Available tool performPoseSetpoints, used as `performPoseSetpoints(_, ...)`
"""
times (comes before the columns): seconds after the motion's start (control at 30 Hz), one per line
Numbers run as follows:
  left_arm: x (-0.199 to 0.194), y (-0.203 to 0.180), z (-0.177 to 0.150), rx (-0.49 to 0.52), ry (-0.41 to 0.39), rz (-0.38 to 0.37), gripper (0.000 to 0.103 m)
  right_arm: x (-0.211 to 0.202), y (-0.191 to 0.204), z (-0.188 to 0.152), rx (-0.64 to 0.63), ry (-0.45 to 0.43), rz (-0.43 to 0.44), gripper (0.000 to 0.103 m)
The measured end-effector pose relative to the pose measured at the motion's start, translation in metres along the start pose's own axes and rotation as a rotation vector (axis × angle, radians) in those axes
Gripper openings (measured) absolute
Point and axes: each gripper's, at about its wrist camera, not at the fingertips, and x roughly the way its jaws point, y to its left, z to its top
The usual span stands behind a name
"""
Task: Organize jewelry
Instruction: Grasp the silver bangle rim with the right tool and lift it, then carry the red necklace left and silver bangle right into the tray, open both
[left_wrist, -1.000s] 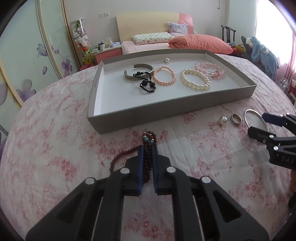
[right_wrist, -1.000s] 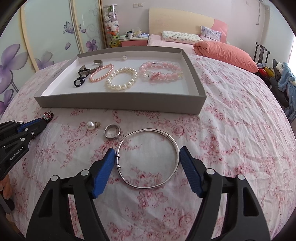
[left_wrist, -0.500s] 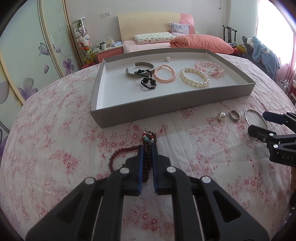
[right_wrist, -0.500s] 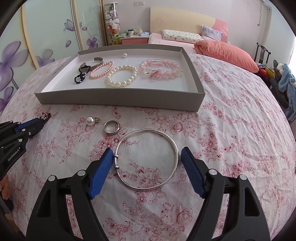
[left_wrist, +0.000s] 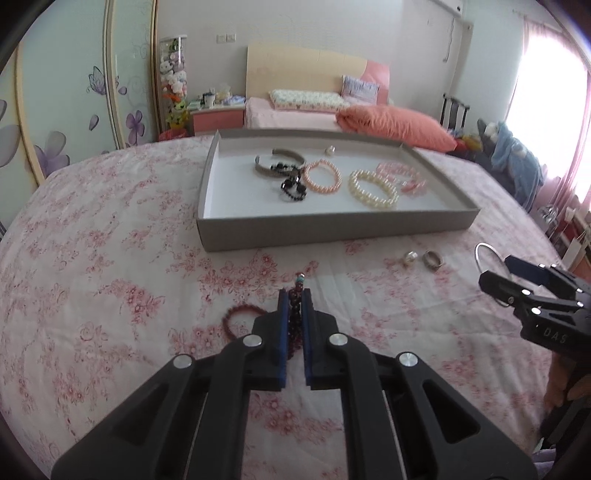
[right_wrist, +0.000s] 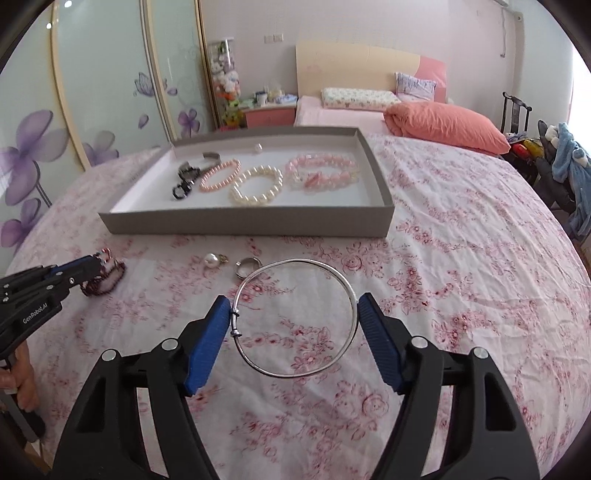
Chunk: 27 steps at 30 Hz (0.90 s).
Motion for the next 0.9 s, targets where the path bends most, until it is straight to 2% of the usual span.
performPoseSetpoints(0.2, -0.024, -0.007, -0.002, -0.009, -0.082, -0.015, 0.005, -0.025, 0.009, 0.001, 0.010, -0.111, 0.002, 0.071)
performPoseSetpoints(0.67, -0.083, -0.029, 0.013, -0.003, -0.315, 0.020, 0.005, -0.086, 0.027, 0.012, -0.017, -0.464, -0.055, 0.071)
performPoseSetpoints(0.9, -0.098, -0.039, 0.029, 0.008, -0.383, 0.018, 0.005, -0.103, 0.035, 0.023, -0.044, -0.588, -0.078, 0.071)
